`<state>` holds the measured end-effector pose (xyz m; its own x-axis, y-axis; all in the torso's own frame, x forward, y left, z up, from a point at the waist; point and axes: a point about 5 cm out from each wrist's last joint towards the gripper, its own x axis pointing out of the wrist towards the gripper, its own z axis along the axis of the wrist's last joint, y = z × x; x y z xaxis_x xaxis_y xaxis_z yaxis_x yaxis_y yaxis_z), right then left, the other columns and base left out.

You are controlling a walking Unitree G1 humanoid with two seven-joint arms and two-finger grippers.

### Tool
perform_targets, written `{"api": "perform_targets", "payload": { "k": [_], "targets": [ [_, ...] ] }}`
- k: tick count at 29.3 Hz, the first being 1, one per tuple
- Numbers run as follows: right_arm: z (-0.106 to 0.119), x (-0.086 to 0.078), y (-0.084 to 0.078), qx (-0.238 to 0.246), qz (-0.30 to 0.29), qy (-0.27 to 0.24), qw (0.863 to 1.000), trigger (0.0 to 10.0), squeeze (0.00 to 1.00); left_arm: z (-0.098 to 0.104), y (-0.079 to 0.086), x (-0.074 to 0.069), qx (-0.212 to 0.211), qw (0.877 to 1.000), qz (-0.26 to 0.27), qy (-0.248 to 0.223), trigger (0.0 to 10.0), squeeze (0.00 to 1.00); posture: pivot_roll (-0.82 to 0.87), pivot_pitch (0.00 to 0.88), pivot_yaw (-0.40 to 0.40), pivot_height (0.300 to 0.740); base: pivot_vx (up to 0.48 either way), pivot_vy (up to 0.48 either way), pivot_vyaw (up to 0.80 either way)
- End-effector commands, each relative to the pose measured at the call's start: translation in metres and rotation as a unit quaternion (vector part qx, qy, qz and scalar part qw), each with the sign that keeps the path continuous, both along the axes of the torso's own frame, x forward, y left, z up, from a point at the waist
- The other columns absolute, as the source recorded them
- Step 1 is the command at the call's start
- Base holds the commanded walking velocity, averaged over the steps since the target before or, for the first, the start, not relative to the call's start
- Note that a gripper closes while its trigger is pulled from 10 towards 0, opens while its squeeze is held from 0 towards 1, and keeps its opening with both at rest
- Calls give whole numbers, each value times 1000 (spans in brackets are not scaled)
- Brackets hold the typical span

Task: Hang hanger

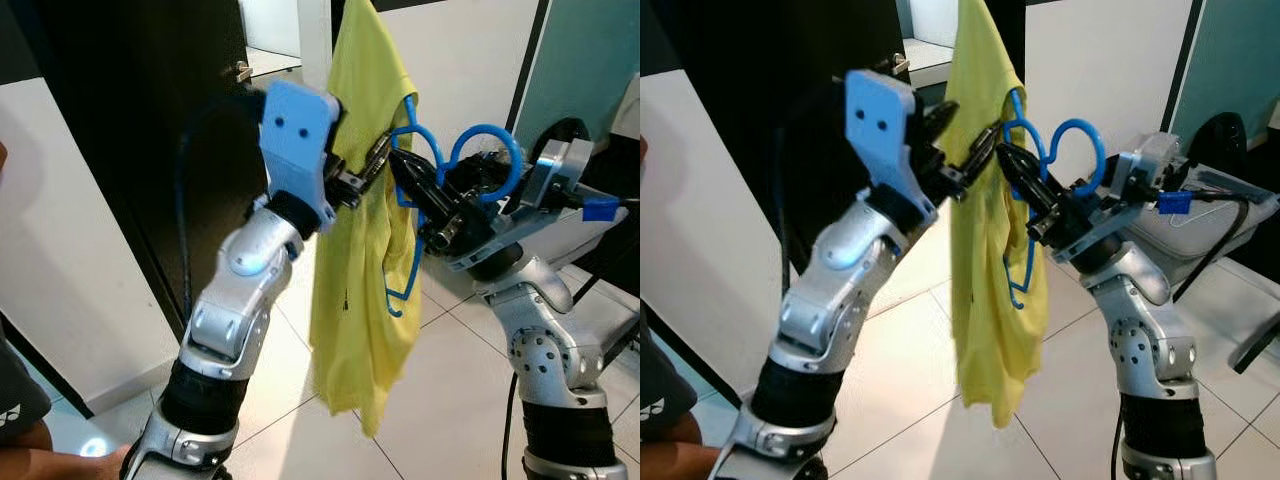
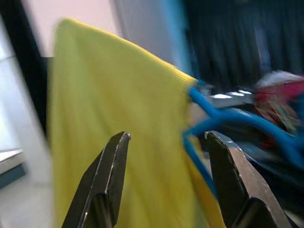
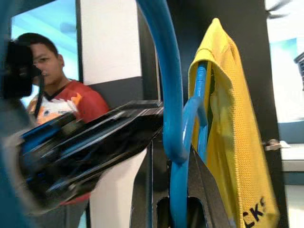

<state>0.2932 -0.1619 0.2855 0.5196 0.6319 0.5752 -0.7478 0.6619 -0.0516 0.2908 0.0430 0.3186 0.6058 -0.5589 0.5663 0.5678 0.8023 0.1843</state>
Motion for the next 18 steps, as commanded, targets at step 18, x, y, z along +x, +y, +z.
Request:
{"api": "perform_targets", "payload": {
  "k": [18],
  "targets": [
    [6, -15, 14, 2, 69, -21, 997, 10000, 0, 2, 21, 18, -10, 995, 101, 7, 10000, 0, -65, 0, 44, 740, 0, 0, 0]
  ]
}}
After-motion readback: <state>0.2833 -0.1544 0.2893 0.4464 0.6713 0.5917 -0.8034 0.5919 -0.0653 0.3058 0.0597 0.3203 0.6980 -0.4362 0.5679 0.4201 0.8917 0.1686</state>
